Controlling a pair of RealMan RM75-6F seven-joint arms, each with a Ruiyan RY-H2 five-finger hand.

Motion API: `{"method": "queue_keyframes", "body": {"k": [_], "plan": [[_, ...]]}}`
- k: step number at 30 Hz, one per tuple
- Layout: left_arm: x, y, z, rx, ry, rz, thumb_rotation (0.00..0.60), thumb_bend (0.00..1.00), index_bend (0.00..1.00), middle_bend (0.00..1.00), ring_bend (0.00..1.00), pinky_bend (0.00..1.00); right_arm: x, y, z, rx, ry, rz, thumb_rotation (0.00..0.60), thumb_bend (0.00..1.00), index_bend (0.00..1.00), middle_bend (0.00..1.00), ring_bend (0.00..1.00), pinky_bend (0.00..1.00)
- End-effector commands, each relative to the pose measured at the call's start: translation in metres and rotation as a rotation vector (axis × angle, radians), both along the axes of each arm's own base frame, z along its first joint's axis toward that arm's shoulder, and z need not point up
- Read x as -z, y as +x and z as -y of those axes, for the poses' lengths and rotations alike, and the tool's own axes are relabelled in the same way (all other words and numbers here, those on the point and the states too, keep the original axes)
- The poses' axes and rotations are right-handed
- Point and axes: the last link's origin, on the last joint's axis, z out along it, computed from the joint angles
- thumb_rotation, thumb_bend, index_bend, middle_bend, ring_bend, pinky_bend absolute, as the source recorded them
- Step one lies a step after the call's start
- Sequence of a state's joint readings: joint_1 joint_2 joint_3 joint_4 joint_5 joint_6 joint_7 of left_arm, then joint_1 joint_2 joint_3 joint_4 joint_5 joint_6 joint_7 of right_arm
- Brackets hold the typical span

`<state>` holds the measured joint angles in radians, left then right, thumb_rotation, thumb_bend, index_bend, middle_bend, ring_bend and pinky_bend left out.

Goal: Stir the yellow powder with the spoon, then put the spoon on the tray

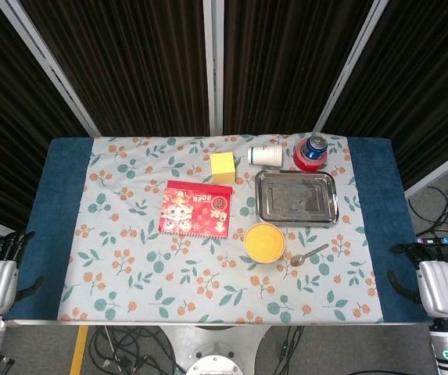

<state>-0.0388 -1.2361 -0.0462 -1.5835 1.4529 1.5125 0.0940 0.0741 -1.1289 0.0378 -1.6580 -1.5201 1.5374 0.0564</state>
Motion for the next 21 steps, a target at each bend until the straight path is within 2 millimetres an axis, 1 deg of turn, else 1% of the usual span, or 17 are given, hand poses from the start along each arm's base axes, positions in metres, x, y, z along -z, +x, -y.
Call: {"method": "queue_keyframes", "body": {"k": [1, 7, 9, 11, 12, 13, 14, 15, 16, 17, 18, 21], "plan": [[0.000, 0.000, 0.000, -0.001, 0.001, 0.002, 0.600, 0.22, 0.18, 0.18, 0.12, 0.12, 0.001, 0.002, 0.000, -0.005, 0.003, 0.001, 0.600, 0.27, 0.36, 0.41, 0.29, 0.45], [0.000, -0.001, 0.001, -0.001, 0.002, 0.005, 0.600, 0.22, 0.19, 0.18, 0.12, 0.12, 0.002, 0.003, 0.001, -0.013, 0.015, -0.006, 0.600, 0.27, 0.36, 0.42, 0.30, 0.45], [0.000, -0.001, 0.001, -0.001, 0.003, 0.007, 0.600, 0.22, 0.19, 0.18, 0.12, 0.12, 0.003, 0.005, 0.005, -0.022, 0.033, -0.023, 0.600, 0.26, 0.36, 0.45, 0.33, 0.46], [0.001, -0.001, 0.001, -0.001, 0.003, 0.009, 0.600, 0.22, 0.19, 0.18, 0.12, 0.12, 0.005, 0.007, 0.012, -0.040, 0.055, -0.051, 0.600, 0.24, 0.36, 0.49, 0.41, 0.56], [0.001, -0.001, 0.001, -0.001, 0.002, 0.010, 0.600, 0.22, 0.19, 0.18, 0.12, 0.12, 0.007, 0.009, 0.019, -0.054, 0.078, -0.071, 0.600, 0.22, 0.36, 0.54, 0.49, 0.68], [0.001, -0.001, 0.001, -0.001, 0.002, 0.011, 0.600, 0.22, 0.19, 0.18, 0.12, 0.12, 0.009, 0.011, 0.024, -0.066, 0.098, -0.085, 0.600, 0.21, 0.36, 0.57, 0.53, 0.73], [0.001, -0.001, 0.001, 0.000, 0.001, 0.012, 0.600, 0.22, 0.19, 0.18, 0.12, 0.12, 0.012, 0.013, 0.030, -0.078, 0.118, -0.099, 0.600, 0.19, 0.36, 0.64, 0.60, 0.84], [0.001, -0.001, 0.001, -0.001, 0.002, 0.013, 0.600, 0.22, 0.19, 0.18, 0.12, 0.13, 0.015, 0.015, 0.038, -0.093, 0.143, -0.116, 0.600, 0.18, 0.36, 0.70, 0.67, 0.91], [0.000, -0.002, 0.001, -0.002, 0.002, 0.012, 0.600, 0.22, 0.18, 0.18, 0.12, 0.12, 0.019, 0.016, 0.044, -0.099, 0.164, -0.129, 0.600, 0.18, 0.36, 0.75, 0.71, 0.96], [0.000, -0.002, 0.001, -0.003, 0.002, 0.012, 0.600, 0.22, 0.19, 0.18, 0.12, 0.12, 0.023, 0.017, 0.051, -0.105, 0.187, -0.145, 0.600, 0.17, 0.36, 0.79, 0.76, 0.99], [0.000, -0.002, 0.001, -0.005, 0.002, 0.012, 0.600, 0.22, 0.19, 0.18, 0.12, 0.12, 0.029, 0.018, 0.059, -0.112, 0.217, -0.169, 0.600, 0.17, 0.36, 0.82, 0.80, 1.00], [0.000, -0.003, 0.001, -0.011, -0.001, 0.010, 0.600, 0.22, 0.19, 0.18, 0.12, 0.12, 0.047, 0.019, 0.077, -0.127, 0.300, -0.243, 0.600, 0.17, 0.38, 0.89, 0.86, 1.00]]}}
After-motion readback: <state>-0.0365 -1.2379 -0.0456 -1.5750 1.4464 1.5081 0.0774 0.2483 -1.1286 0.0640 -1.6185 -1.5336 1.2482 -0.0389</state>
